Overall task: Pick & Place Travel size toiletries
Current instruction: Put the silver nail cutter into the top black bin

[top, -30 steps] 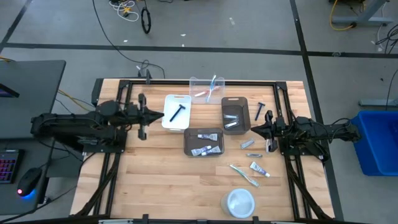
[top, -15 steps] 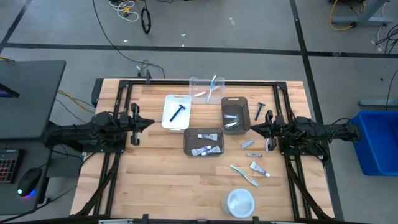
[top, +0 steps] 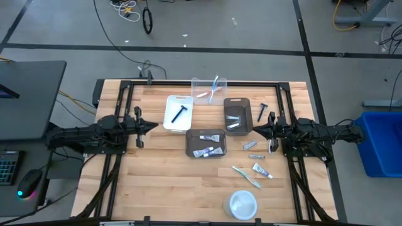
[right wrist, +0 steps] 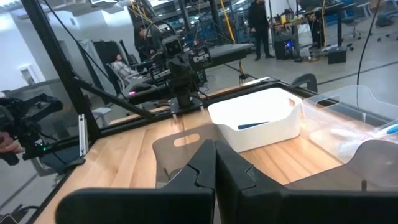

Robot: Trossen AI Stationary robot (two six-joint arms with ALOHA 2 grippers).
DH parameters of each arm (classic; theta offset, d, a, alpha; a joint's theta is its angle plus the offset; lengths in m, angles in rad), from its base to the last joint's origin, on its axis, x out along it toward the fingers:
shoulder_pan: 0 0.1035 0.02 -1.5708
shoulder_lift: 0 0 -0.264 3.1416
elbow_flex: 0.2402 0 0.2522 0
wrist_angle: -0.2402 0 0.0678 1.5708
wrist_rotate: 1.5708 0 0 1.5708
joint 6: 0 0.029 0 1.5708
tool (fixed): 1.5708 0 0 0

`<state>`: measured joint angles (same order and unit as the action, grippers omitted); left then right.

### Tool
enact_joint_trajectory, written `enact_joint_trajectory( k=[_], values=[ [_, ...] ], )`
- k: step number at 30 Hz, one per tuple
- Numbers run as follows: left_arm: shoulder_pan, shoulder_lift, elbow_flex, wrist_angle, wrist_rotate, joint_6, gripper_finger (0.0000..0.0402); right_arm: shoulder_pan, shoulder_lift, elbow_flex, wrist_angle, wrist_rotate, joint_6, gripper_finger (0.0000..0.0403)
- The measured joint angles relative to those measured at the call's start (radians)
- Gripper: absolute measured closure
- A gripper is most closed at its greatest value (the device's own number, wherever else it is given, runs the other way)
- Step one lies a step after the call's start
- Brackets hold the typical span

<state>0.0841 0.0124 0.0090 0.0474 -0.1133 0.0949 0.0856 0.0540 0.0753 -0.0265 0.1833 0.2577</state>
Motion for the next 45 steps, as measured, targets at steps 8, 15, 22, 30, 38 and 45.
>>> enact_joint_trajectory(
  k=[8, 15, 22, 30, 38, 45],
  values=[
    [0.0, 0.0, 0.0, -0.004, -0.008, 0.011, 0.0399, 0.0, 0.0, 0.0, 0.001, 0.0, 0.0, 0.0401],
    [0.0, 0.0, -0.001, -0.004, 0.019, -0.007, 0.0378, 0.0, 0.0, 0.0, 0.009, 0.0, 0.0, 0.0401],
    [0.0, 0.0, -0.001, -0.002, 0.025, 0.061, 0.0369, 0.0, 0.025, 0.054, 0.01, -0.001, -0.069, 0.0402],
    [0.0, 0.0, -0.002, 0.002, 0.026, 0.093, 0.0372, 0.0, 0.162, 0.175, 0.007, -0.002, -0.134, 0.0402],
    [0.0, 0.0, -0.002, 0.004, 0.028, 0.093, 0.0374, 0.0, 0.336, 0.293, 0.0, -0.008, -0.166, 0.0402],
    [0.0, 0.0, -0.002, 0.004, 0.028, 0.093, 0.0374, 0.0, 0.494, 0.357, -0.001, -0.055, -0.178, 0.0402]
  ],
)
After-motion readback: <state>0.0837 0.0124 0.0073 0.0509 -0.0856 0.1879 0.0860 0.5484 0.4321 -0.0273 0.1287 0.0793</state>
